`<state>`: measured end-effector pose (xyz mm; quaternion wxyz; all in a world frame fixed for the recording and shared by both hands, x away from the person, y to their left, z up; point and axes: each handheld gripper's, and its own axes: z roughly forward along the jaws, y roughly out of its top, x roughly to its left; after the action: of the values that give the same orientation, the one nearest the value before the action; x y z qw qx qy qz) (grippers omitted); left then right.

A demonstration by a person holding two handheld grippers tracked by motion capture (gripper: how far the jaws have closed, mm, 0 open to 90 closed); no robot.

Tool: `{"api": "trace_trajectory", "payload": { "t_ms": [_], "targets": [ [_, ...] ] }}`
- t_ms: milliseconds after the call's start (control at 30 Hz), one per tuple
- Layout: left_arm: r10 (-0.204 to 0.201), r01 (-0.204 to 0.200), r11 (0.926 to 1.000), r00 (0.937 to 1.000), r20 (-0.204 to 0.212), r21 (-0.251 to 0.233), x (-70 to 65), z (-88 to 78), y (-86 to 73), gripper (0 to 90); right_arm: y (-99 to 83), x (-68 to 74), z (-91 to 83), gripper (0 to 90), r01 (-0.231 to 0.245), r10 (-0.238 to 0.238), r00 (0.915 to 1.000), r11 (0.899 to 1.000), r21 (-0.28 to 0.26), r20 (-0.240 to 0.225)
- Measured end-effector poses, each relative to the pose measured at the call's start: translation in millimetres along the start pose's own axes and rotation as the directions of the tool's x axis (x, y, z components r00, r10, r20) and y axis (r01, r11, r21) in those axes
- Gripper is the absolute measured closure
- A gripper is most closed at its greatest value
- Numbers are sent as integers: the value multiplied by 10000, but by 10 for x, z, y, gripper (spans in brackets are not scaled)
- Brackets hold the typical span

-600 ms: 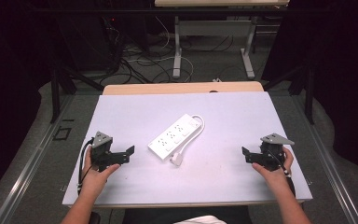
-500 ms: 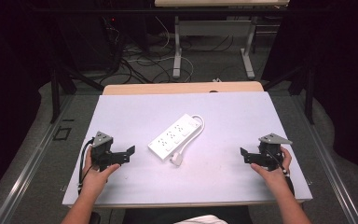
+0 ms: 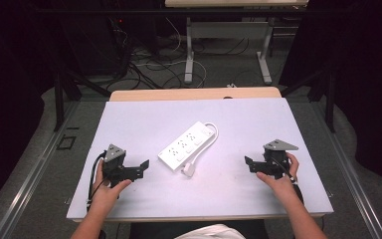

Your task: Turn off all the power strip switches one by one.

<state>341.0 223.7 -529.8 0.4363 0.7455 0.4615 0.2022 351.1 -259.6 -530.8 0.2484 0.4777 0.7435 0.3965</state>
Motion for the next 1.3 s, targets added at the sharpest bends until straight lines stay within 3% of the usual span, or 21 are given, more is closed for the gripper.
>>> {"api": "trace_trajectory", "payload": {
  "t_ms": [167, 200, 367, 867, 1133, 1300],
  "targets": [
    [-178, 176, 9998, 9998, -107, -133, -8, 5, -9, 2, 70, 100, 77, 156, 253, -246, 9987, 9996, 155, -441],
    [-207, 204, 9997, 9997, -165, -129, -6, -1, -11, 3, 116, 146, 110, 172, 537, -529, 9967, 9985, 120, -609],
    [-215, 211, 9995, 9996, -180, -220, -9, -19, -14, 3, 257, 251, 162, 182, 1058, -1044, 9905, 9943, 105, -895],
    [-408, 404, 9990, 9989, -208, -205, 24, -7, -9, 3, 576, 412, 301, 250, 1307, -1252, 9809, 9910, 277, -1487],
    [-387, 382, 9991, 9990, -242, -195, 33, -9, -13, 3, 789, 552, 389, 288, 1997, -1923, 9669, 9794, 284, -1676],
    [-370, 366, 9991, 9991, -212, -196, 31, -8, -11, 3, 958, 656, 455, 319, 2346, -2255, 9535, 9718, 228, -2002]
  ]
}}
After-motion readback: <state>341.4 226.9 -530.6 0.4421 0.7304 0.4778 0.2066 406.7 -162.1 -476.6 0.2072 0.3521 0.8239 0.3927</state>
